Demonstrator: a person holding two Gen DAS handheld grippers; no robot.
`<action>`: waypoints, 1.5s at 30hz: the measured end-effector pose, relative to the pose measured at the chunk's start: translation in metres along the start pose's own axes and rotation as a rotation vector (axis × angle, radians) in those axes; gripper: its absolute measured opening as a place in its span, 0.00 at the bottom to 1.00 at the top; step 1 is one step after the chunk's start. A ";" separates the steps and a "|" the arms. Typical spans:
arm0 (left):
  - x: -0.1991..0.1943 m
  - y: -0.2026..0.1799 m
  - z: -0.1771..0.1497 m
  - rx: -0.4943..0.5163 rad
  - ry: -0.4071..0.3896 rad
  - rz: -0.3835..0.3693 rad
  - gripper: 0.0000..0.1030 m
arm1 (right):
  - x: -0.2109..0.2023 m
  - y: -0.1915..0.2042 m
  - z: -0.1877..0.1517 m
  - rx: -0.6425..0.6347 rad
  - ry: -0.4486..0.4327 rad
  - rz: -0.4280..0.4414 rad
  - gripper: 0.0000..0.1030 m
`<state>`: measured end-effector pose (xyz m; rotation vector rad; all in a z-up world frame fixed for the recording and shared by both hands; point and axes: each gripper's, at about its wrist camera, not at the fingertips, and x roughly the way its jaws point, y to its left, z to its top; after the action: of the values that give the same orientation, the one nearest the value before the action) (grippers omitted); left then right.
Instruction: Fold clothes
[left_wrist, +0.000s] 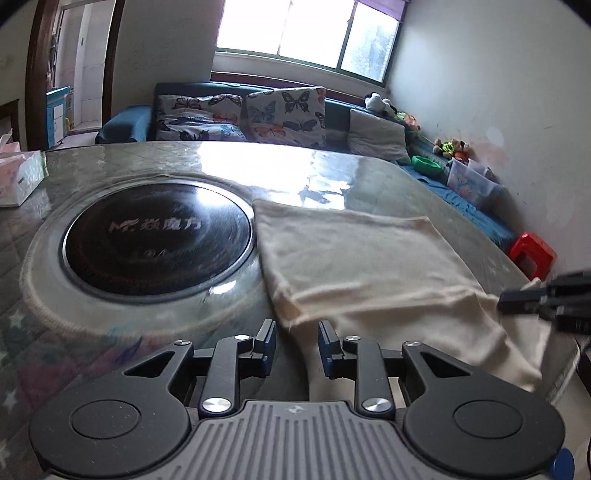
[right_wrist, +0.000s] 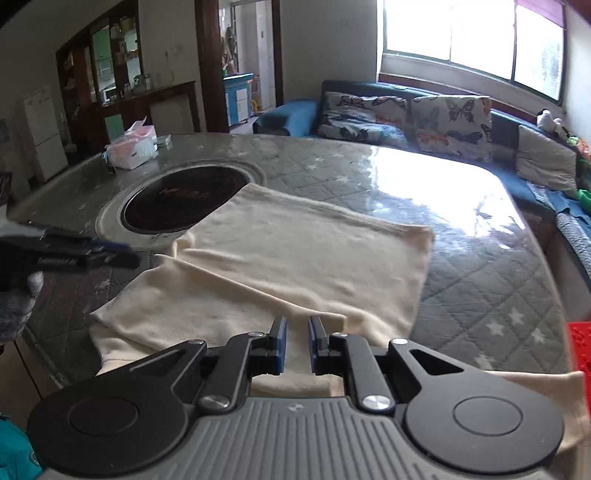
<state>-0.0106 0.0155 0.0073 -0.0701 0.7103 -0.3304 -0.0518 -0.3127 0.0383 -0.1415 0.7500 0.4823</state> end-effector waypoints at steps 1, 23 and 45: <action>0.004 -0.001 0.002 0.000 0.000 0.004 0.26 | 0.005 0.000 -0.002 0.002 0.006 0.007 0.13; 0.014 -0.037 -0.003 0.159 -0.028 -0.008 0.25 | 0.029 0.000 -0.021 0.034 0.060 0.047 0.23; 0.012 -0.048 -0.004 0.181 -0.003 0.006 0.30 | -0.052 -0.141 -0.090 0.456 -0.056 -0.390 0.23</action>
<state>-0.0178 -0.0334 0.0051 0.1033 0.6747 -0.3879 -0.0747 -0.4825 0.0018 0.1505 0.7382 -0.0606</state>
